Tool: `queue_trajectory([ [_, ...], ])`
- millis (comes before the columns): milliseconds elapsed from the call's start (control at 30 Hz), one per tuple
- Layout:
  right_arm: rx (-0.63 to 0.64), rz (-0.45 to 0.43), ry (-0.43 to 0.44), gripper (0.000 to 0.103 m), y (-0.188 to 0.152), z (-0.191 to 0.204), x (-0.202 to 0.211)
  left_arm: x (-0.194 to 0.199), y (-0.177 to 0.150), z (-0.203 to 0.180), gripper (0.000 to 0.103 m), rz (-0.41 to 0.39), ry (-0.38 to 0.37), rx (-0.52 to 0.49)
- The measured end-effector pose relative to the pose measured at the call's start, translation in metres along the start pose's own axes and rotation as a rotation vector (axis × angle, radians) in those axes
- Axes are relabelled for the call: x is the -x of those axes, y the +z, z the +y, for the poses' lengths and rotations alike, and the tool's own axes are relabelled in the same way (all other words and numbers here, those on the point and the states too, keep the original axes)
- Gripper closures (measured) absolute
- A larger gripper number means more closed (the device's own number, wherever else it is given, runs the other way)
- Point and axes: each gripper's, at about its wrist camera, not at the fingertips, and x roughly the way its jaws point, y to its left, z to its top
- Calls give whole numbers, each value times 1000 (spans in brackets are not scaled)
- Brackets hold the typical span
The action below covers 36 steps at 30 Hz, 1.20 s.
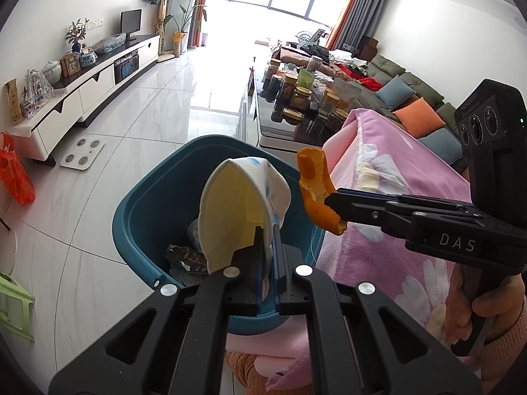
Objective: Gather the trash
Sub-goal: 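Lower the paper cup and orange peel into the teal wastebasket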
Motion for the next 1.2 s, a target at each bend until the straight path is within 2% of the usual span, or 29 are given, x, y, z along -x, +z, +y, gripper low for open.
queue_trajectory([
  [1200,-1,55,-39,92,7,12,-24,-25,-3,9,98,44,19,29],
])
